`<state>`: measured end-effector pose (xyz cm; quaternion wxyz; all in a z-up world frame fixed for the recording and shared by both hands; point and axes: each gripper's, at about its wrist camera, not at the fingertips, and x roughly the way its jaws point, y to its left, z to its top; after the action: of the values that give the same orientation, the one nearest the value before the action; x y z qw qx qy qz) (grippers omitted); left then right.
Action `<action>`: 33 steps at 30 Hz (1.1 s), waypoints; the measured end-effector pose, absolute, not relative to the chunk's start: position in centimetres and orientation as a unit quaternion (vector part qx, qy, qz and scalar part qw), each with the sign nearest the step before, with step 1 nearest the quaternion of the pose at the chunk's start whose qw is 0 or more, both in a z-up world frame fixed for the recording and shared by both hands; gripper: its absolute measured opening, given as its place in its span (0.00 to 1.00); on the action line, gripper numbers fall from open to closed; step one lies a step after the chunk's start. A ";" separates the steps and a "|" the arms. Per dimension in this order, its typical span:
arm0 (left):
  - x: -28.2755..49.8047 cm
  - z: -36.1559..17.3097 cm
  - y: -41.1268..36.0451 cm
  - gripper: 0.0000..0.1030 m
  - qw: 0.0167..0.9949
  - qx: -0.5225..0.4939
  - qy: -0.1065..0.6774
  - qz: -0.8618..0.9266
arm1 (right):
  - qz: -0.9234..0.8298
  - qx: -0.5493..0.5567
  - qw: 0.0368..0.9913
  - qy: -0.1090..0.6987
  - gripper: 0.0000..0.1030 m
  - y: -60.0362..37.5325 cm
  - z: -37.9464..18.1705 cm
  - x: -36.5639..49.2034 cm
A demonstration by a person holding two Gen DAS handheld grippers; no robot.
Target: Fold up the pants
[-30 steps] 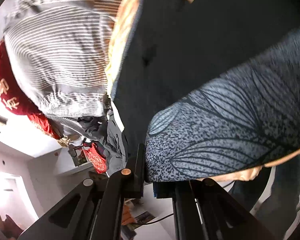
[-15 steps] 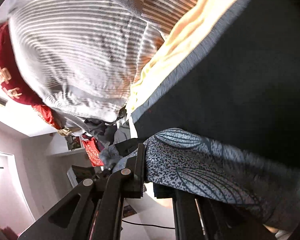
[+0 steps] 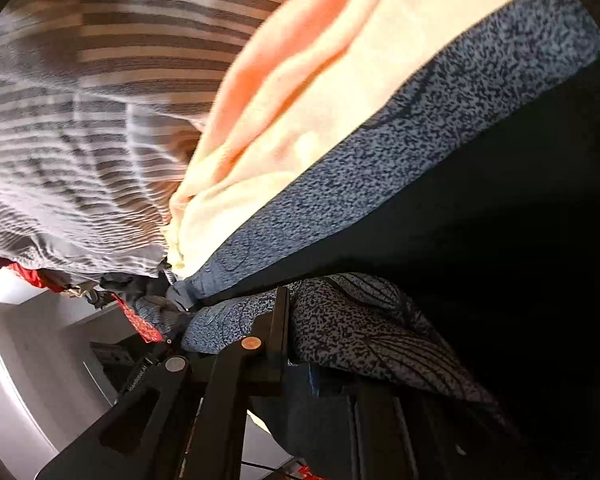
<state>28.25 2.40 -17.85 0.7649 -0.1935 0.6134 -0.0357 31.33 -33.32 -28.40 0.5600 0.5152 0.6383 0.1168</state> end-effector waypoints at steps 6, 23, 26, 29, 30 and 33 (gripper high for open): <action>27.1 -13.5 3.4 0.68 0.790 -0.157 0.593 -0.009 | 0.165 0.488 0.571 0.640 0.68 -32.3 -25.8 32.3; 24.2 -20.0 -4.2 0.80 0.764 0.020 0.644 -0.005 | 0.159 0.308 0.624 0.701 0.54 -28.5 -24.2 30.0; 23.9 -19.7 -4.4 0.80 0.765 0.033 0.643 -0.002 | 0.136 0.336 0.639 0.679 0.51 -30.4 -23.4 29.7; 23.5 -18.7 -4.7 0.80 0.757 0.043 0.652 0.006 | 0.143 0.334 0.665 0.652 0.63 -31.6 -20.7 28.4; 23.1 -18.1 -4.9 0.80 0.759 0.038 0.650 0.002 | 0.142 0.326 0.676 0.645 0.65 -32.0 -19.8 27.6; 21.8 -16.6 -6.1 0.80 0.761 0.034 0.648 -0.014 | 0.128 0.312 0.693 0.638 0.70 -33.1 -18.0 24.8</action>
<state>21.78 -6.15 -16.55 0.7608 0.0340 0.6480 -0.0136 24.77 -33.07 -18.02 0.6925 0.3120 0.6378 0.1276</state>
